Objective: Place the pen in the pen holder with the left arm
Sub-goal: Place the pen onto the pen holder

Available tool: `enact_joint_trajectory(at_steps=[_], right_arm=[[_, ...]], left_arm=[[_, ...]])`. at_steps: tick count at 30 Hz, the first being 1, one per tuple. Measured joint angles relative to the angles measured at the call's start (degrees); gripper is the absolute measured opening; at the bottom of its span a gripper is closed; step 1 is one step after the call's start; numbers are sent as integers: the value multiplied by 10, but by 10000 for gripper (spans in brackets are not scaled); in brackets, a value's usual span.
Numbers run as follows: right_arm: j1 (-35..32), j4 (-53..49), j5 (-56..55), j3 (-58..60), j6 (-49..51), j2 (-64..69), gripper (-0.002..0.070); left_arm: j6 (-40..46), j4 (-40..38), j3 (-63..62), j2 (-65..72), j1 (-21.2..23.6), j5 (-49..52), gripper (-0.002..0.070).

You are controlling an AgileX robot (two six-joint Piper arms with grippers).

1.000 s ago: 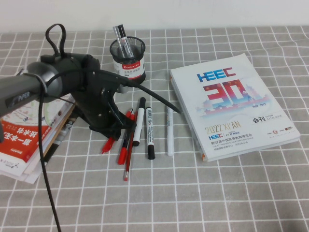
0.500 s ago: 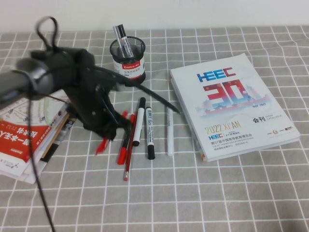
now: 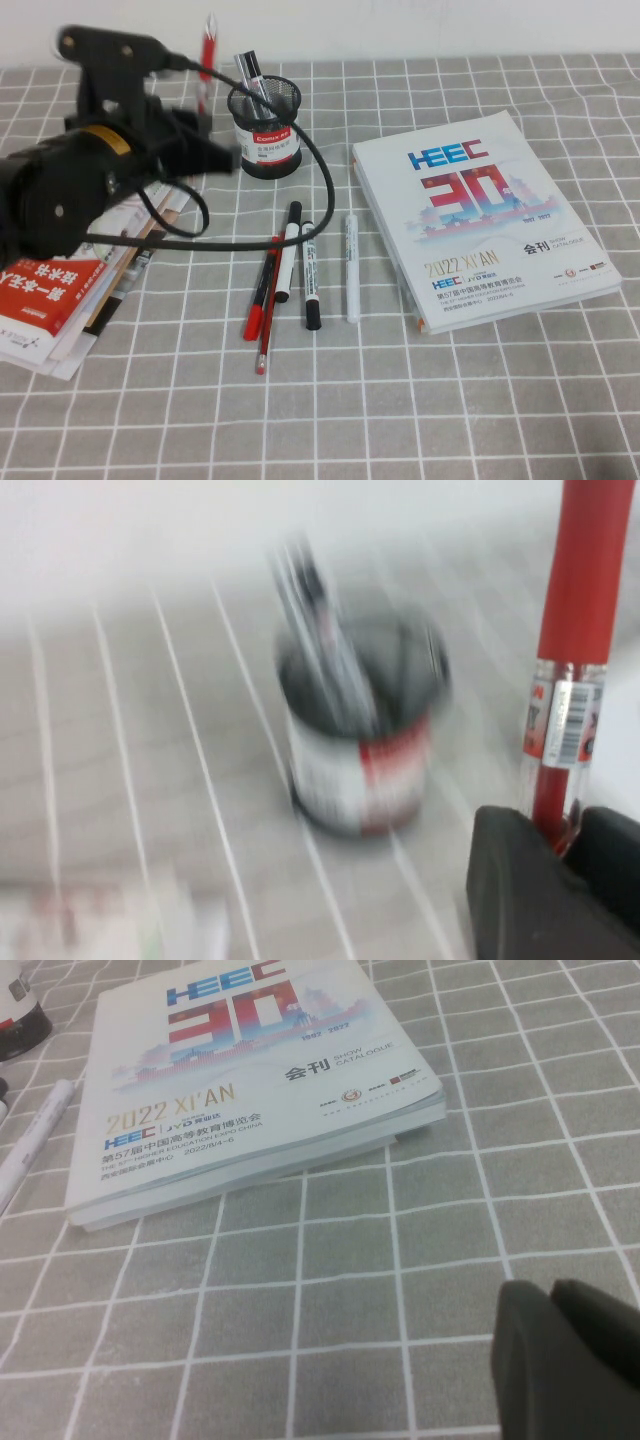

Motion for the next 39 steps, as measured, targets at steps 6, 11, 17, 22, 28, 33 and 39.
enact_joint_trajectory(at_steps=[6,11,17,22,28,33,39], right_arm=[[0,0,0,0,0,0,-15],[0,0,0,0,0,0,-15],[0,1,0,0,0,0,-15],[0,4,0,0,0,0,-15],[0,6,1,0,0,0,-15],[0,10,1,0,0,0,-15],[0,13,1,0,0,0,-15]], left_arm=[[-61,21,9,32,0,-212,74],[-166,113,2,91,5,-355,74],[-224,157,-65,182,28,-389,74],[-261,183,-140,239,43,-384,74],[-304,219,-213,298,55,-375,74],[-325,229,-246,335,60,-373,74],[-334,230,-247,363,61,-370,74]])
